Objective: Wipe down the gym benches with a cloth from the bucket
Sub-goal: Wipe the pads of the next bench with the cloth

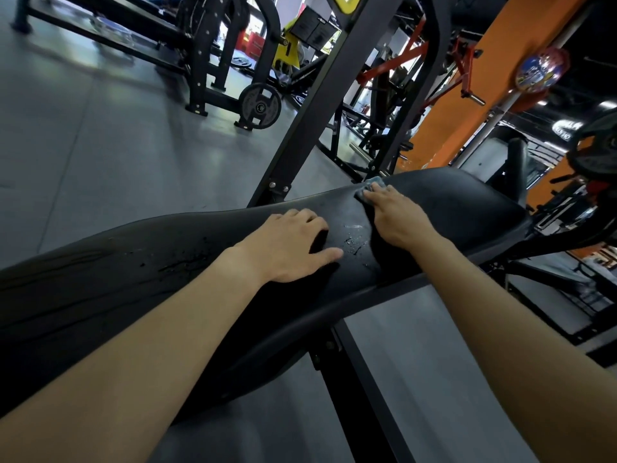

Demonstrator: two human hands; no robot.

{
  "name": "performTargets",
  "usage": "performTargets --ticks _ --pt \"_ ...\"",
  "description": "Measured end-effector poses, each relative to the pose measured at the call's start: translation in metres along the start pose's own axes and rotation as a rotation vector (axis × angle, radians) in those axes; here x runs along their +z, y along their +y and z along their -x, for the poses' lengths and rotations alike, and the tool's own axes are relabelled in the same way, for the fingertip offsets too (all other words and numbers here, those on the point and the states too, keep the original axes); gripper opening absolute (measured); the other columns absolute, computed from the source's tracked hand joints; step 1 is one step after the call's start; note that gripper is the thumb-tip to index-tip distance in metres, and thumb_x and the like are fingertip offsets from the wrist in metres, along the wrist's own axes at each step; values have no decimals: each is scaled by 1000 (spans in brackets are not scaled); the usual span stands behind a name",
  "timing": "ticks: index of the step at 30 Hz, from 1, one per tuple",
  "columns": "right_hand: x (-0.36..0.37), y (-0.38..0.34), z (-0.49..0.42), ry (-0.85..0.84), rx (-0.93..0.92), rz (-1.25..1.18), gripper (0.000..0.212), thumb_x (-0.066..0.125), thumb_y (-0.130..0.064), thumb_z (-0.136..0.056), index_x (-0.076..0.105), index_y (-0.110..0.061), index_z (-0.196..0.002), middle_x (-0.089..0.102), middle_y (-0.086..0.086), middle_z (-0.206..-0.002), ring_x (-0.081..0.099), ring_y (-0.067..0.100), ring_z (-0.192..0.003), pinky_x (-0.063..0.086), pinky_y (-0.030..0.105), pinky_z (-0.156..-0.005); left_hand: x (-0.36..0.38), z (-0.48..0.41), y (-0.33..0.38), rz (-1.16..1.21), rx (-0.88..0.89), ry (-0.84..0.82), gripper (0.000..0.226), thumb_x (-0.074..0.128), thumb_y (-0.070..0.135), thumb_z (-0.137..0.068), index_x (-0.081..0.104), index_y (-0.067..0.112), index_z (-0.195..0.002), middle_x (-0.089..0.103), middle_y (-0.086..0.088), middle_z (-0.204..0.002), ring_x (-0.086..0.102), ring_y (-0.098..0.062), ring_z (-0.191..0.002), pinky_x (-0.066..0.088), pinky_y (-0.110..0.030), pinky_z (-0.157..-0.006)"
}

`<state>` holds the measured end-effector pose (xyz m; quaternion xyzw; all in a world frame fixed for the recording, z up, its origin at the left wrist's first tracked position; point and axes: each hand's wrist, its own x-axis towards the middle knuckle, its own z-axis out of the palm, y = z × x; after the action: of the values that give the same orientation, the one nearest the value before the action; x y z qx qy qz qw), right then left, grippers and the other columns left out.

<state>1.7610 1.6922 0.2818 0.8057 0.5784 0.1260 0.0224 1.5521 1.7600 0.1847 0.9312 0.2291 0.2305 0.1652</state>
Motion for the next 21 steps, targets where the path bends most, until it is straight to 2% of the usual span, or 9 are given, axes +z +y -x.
performTargets --ticks 3,8,11,15,18,21 --pt "8 -26 22 3 -103 -39 57 33 -6 -102 42 -31 -152 24 -7 -166 19 18 -153 18 39 -121 -3 12 5 11 -24 -70 92 37 87 -87 36 26 -157 24 -1 -168 19 -21 -155 13 -43 -127" --pt "14 -33 57 -43 -216 -90 53 31 -10 -106 42 -32 -153 24 -13 -165 14 12 -154 12 32 -122 -1 21 8 -34 28 -54 115 39 102 -70 35 25 -155 33 -1 -160 29 -23 -149 23 -48 -125" --pt "7 -10 46 -43 -187 -48 53 30 -11 -106 42 -34 -152 25 -11 -165 18 13 -154 8 34 -123 -1 23 9 -17 30 -69 117 46 101 -67 35 25 -155 34 0 -160 31 -23 -148 23 -48 -125" --pt "0 1 32 13 36 -46 53 31 -9 -104 44 -31 -151 24 -5 -166 20 22 -153 13 40 -123 -3 24 11 -5 31 -75 117 51 98 -67 34 23 -155 34 0 -162 30 -22 -151 21 -46 -126" --pt "8 -29 46 41 -33 -47 53 34 -8 -103 46 -30 -150 27 -5 -165 23 24 -152 19 43 -121 -3 23 10 -17 27 -85 119 51 98 -67 34 20 -155 34 -1 -163 30 -23 -151 22 -47 -126" --pt "17 -48 70 6 -161 -71 54 33 -8 -105 41 -32 -153 23 -11 -166 14 15 -154 13 36 -123 -2 22 9 -14 22 -87 121 50 99 -66 34 19 -154 39 -2 -160 34 -23 -148 25 -49 -124"
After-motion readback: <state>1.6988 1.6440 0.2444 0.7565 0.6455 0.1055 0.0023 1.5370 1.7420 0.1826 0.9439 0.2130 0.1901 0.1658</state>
